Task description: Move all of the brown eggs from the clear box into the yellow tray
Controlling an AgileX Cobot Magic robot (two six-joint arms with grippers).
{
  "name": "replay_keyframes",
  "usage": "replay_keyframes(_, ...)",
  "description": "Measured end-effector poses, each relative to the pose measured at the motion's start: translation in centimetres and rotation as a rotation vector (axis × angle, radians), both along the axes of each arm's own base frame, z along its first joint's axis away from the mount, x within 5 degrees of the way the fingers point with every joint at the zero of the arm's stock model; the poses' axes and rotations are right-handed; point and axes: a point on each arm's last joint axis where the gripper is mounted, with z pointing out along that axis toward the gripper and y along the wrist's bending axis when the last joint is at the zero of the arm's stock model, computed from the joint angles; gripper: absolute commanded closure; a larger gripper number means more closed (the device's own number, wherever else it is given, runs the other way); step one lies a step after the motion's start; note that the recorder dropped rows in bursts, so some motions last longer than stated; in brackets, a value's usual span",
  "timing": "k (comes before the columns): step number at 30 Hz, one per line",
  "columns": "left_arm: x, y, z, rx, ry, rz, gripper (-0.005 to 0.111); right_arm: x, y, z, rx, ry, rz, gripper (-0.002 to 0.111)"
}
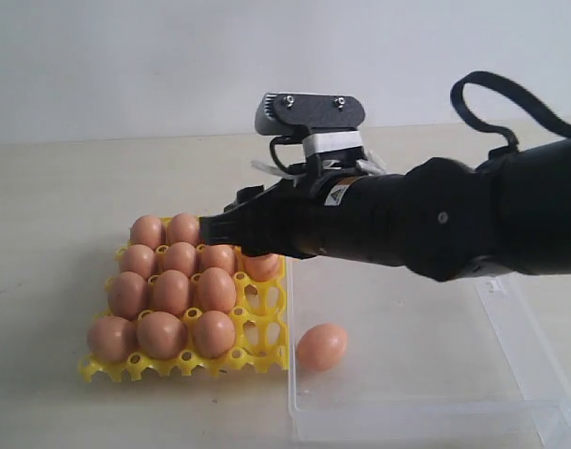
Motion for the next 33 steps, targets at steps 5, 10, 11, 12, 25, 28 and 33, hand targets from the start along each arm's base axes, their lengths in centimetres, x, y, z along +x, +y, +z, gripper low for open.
replay_keyframes(5,0.0,0.0,0.0,0.0,0.0,0.0,0.107,-0.3,1.5,-1.4,-0.018,-0.051,0.026,0.108)
replay_keyframes(10,0.0,0.0,0.0,0.0,0.0,0.0,0.107,0.0,1.9,-2.9,-0.038,-0.06,0.019,0.108)
replay_keyframes(11,0.0,0.0,0.0,0.0,0.0,0.0,0.107,0.0,1.9,-2.9,-0.036,-0.067,0.015,0.108)
replay_keyframes(12,0.0,0.0,0.0,0.0,0.0,0.0,0.107,0.1,1.9,-3.0,-0.035,-0.067,0.012,0.108)
replay_keyframes(25,0.0,0.0,0.0,0.0,0.0,0.0,0.107,0.8,2.2,-4.3,0.025,-0.096,-0.066,0.108)
replay_keyframes(28,0.0,0.0,0.0,0.0,0.0,0.0,0.107,0.8,2.4,-4.4,0.031,-0.109,-0.071,0.108)
replay_keyframes(33,0.0,0.0,0.0,0.0,0.0,0.0,0.107,0.9,2.4,-5.0,0.022,-0.101,-0.075,0.108)
